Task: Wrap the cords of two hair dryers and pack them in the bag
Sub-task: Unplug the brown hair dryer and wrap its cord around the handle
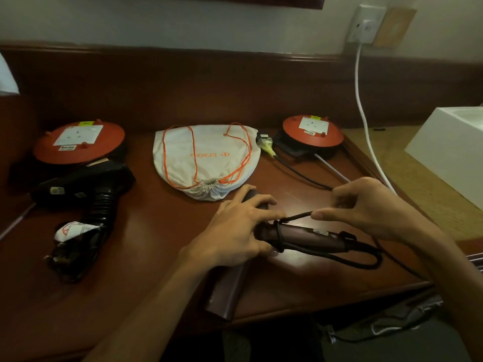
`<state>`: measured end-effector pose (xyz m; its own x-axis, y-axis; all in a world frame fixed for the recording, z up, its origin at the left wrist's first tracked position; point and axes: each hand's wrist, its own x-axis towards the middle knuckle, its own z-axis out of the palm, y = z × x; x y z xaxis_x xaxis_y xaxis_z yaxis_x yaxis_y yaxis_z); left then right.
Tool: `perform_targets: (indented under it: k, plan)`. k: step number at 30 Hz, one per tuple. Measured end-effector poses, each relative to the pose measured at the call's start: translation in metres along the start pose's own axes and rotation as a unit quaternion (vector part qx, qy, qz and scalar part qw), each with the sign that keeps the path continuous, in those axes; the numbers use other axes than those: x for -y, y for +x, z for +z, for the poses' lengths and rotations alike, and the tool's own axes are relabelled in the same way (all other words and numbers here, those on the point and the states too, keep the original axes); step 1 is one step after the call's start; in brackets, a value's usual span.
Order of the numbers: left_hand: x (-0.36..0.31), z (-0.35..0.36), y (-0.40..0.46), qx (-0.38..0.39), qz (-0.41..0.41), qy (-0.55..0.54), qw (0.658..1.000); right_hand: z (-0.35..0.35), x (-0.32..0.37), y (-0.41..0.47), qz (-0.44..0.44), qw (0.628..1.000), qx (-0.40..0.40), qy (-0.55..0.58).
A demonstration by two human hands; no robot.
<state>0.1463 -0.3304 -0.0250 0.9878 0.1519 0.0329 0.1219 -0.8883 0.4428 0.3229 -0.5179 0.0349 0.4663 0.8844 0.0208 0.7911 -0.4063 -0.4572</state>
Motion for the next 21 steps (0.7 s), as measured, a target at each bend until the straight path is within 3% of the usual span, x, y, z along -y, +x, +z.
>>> perform_targets:
  k: [2, 7, 12, 21]
  plan:
    - [0.000, 0.002, 0.002, -0.005, -0.008, -0.007, 1.000, -0.002, 0.002, -0.010, -0.004, 1.000, -0.008, -0.011]
    - [0.006, 0.006, 0.003, -0.054, -0.039, -0.045, 0.997, -0.003, 0.030, -0.039, -0.064, 0.995, 0.061, -0.037]
    - [0.016, 0.008, 0.004, -0.085, -0.039, -0.101, 0.990, 0.066, 0.043, -0.054, -0.172, 0.982, -0.004, -0.078]
    - [0.030, 0.011, -0.004, -0.128, -0.026, -0.181, 0.975, 0.126, 0.030, -0.047, -0.096, 0.990, -0.108, 0.003]
